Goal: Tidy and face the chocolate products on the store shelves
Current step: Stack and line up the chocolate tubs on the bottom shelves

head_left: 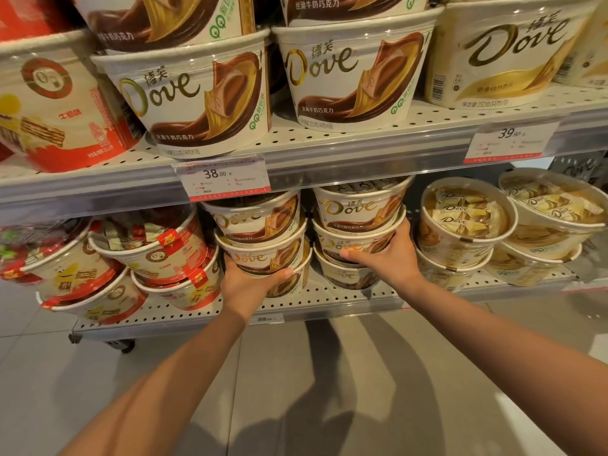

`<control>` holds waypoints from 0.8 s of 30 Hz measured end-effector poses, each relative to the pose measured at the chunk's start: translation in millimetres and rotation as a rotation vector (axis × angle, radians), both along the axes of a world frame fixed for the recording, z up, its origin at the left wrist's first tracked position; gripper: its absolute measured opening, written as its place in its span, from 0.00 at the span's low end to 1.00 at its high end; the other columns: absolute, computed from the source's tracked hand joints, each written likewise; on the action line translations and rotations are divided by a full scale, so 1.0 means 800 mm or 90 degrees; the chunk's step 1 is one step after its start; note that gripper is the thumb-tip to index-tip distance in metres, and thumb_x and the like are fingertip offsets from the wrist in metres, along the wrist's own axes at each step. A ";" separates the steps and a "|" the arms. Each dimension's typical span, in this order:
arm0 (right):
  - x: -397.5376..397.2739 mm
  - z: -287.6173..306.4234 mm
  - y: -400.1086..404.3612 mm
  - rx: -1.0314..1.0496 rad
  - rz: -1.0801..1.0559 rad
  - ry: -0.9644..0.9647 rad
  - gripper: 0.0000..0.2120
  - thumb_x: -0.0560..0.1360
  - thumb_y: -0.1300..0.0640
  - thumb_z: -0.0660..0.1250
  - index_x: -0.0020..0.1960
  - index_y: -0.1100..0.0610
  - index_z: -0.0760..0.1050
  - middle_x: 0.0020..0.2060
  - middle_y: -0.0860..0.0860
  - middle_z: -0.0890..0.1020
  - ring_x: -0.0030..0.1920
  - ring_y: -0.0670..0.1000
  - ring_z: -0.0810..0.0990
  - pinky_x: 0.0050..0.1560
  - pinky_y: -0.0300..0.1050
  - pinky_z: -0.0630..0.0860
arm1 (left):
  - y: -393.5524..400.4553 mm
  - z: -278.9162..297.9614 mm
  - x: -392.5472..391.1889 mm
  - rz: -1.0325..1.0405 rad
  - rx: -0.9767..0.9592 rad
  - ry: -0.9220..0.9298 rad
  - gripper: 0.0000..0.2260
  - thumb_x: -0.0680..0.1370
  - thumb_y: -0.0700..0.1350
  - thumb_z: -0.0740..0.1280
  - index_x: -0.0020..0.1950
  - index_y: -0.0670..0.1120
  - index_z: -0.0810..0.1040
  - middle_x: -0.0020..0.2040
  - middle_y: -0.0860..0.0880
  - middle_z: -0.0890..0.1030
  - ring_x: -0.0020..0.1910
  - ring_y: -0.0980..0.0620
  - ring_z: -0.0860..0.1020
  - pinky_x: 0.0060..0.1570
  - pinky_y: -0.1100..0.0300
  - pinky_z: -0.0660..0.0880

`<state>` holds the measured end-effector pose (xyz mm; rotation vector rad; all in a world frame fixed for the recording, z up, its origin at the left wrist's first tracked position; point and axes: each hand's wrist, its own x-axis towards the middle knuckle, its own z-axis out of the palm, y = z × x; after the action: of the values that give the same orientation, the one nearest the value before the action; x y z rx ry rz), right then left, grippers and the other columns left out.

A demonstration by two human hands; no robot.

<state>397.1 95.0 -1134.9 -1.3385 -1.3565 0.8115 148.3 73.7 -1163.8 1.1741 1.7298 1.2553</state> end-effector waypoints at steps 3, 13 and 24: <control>0.000 0.000 0.001 0.000 -0.003 -0.005 0.53 0.54 0.51 0.83 0.71 0.54 0.57 0.65 0.48 0.71 0.63 0.42 0.68 0.63 0.38 0.65 | -0.005 0.000 0.005 -0.022 0.034 -0.002 0.56 0.54 0.53 0.82 0.74 0.54 0.52 0.70 0.53 0.68 0.69 0.54 0.66 0.70 0.52 0.63; 0.002 0.000 0.001 -0.011 0.006 -0.013 0.54 0.54 0.52 0.83 0.71 0.54 0.56 0.64 0.46 0.70 0.63 0.43 0.68 0.64 0.40 0.65 | -0.013 -0.006 0.010 0.009 0.062 0.039 0.52 0.56 0.51 0.82 0.72 0.53 0.56 0.66 0.56 0.70 0.65 0.57 0.68 0.66 0.59 0.64; -0.003 0.020 -0.021 -0.032 0.006 0.005 0.62 0.52 0.42 0.79 0.75 0.52 0.47 0.72 0.49 0.63 0.71 0.47 0.62 0.72 0.51 0.60 | -0.033 0.024 0.016 0.004 0.032 0.028 0.53 0.61 0.46 0.80 0.75 0.52 0.48 0.72 0.50 0.64 0.72 0.50 0.63 0.69 0.50 0.61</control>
<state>395.0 77.9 -1118.9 -1.3667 -1.3451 0.8611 161.0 47.3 -1144.5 1.2342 1.7450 1.2923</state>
